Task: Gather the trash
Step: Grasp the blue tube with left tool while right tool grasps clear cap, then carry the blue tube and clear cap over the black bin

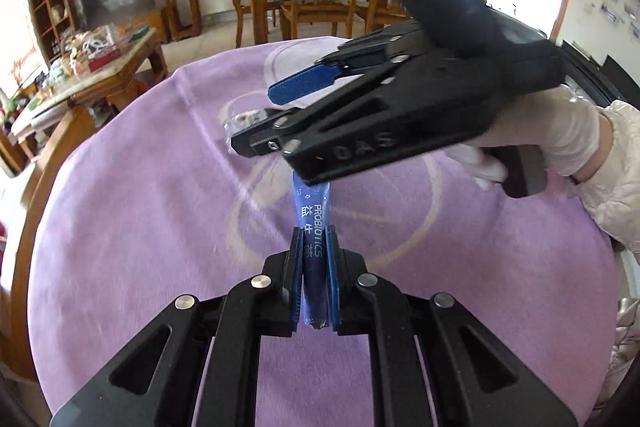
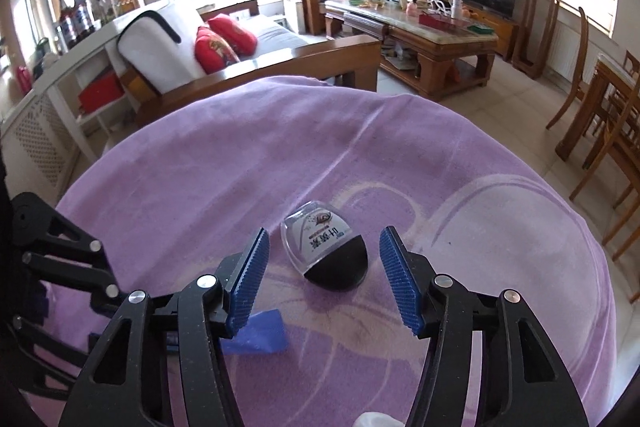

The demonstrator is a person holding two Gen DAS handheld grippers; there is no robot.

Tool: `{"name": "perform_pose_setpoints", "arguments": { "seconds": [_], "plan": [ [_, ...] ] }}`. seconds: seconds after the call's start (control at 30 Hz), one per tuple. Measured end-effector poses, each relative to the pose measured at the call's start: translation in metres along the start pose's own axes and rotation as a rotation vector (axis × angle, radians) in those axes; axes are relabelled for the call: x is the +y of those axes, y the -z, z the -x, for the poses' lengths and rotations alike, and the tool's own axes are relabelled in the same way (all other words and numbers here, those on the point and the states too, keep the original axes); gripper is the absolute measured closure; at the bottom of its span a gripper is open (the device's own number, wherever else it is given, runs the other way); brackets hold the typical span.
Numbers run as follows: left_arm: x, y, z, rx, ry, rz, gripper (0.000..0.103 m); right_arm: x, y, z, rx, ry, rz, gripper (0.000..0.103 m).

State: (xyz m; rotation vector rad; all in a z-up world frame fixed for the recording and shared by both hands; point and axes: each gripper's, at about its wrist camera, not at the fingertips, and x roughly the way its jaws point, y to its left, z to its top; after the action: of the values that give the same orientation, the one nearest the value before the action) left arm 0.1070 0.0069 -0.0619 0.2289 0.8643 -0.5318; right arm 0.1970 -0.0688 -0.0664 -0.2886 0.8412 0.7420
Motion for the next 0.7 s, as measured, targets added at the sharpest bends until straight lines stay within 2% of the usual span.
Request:
{"name": "perform_pose_setpoints", "arguments": {
  "seconds": [0.07, 0.13, 0.33, 0.4, 0.57, 0.7],
  "plan": [
    [0.003, 0.003, 0.005, -0.007, -0.02, 0.02, 0.093, 0.004, -0.002, -0.006, 0.008, -0.002, 0.012, 0.053],
    [0.004, 0.003, 0.013, -0.029, -0.016, 0.034, 0.093, 0.009, -0.007, -0.013, 0.017, 0.017, 0.024, 0.056],
    [0.01, 0.007, 0.025, -0.056, -0.017, 0.085, 0.093, 0.006, -0.003, -0.01, 0.029, 0.012, -0.028, 0.057],
    [0.009, 0.008, 0.029, -0.066, -0.027, 0.097, 0.093, 0.003, -0.002, -0.002, 0.008, 0.006, -0.057, 0.057],
    [-0.001, 0.002, 0.036, -0.1, -0.035, 0.114, 0.092, -0.007, 0.008, 0.051, -0.101, -0.051, -0.153, 0.057],
    [-0.02, -0.011, 0.04, -0.139, -0.038, 0.119, 0.092, -0.021, 0.03, 0.115, -0.221, -0.088, -0.236, 0.057]
  ]
}}
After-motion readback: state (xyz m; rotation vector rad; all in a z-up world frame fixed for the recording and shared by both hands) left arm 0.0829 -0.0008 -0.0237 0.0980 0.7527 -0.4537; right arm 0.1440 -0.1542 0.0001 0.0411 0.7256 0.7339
